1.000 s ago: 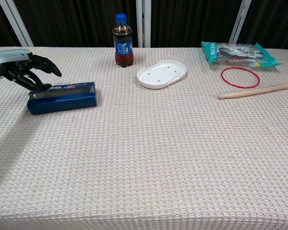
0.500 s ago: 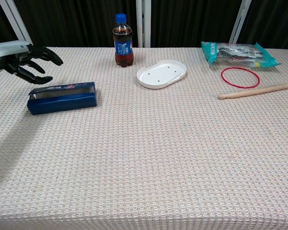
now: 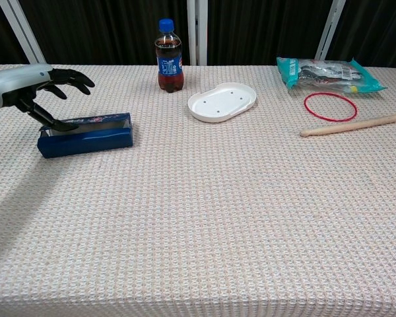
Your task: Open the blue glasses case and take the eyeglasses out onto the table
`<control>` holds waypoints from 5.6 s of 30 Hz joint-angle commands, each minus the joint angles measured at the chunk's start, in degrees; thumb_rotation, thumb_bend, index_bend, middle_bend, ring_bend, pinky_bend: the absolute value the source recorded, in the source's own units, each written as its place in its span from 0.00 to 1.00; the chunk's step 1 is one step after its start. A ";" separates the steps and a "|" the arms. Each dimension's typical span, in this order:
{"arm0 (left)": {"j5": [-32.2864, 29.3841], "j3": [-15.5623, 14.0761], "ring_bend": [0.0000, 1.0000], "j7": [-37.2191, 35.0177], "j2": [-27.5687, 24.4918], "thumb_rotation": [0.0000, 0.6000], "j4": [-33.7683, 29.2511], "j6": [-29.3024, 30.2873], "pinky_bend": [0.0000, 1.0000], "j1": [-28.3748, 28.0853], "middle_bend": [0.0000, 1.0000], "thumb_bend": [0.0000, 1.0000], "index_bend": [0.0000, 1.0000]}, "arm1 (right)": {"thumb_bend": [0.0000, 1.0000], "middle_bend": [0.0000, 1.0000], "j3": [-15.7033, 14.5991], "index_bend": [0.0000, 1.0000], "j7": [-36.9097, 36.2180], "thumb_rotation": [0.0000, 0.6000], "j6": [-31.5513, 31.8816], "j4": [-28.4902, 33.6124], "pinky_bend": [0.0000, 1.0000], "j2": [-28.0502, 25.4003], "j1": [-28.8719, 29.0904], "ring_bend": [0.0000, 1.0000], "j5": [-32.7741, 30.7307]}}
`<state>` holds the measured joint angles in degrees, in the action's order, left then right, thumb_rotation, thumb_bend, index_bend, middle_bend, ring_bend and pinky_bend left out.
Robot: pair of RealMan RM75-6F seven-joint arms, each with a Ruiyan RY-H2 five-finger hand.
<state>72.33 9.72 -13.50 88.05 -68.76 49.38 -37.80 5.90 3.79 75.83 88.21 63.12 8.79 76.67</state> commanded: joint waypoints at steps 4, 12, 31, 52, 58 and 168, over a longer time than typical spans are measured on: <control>-1.38 0.36 0.03 0.51 1.85 1.00 3.04 -1.58 0.18 -0.92 0.14 0.24 0.15 | 0.46 0.00 0.15 0.00 -0.50 1.00 0.05 -0.28 0.00 -0.05 -0.03 0.00 -0.10; -4.48 3.30 0.03 -0.17 4.61 1.00 8.44 -1.33 0.18 -1.74 0.14 0.24 0.15 | 0.46 0.00 0.16 0.00 -0.77 1.00 -0.20 -0.78 0.00 0.19 0.01 0.00 -0.30; -1.65 2.92 0.11 -3.83 -0.74 1.00 2.90 4.54 0.22 3.06 0.29 0.35 0.21 | 0.46 0.00 0.21 0.00 -0.61 1.00 -0.17 -0.45 0.00 0.17 0.05 0.00 -0.34; 12.49 -8.54 0.09 -10.93 -8.95 1.00 -2.18 5.82 0.20 6.64 0.26 0.37 0.17 | 0.46 0.00 1.28 0.00 -0.16 1.00 1.89 1.95 0.00 -1.46 -0.29 0.00 -0.28; 12.47 -8.79 0.09 -10.65 -8.86 1.00 -2.68 5.48 0.20 6.39 0.26 0.37 0.17 | 0.46 0.00 1.45 0.00 -0.65 1.00 1.86 2.19 0.00 -1.92 -0.27 0.00 -0.38; -0.02 -5.27 0.08 10.04 -5.24 1.00 0.64 -8.63 0.18 -6.28 0.44 0.48 0.16 | 0.46 0.00 1.11 0.00 0.34 1.00 0.83 2.21 0.00 -1.04 0.13 0.00 -0.40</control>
<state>72.39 4.39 -3.50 82.88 -68.13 40.77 -44.14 7.01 4.13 76.66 90.40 62.07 8.92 76.28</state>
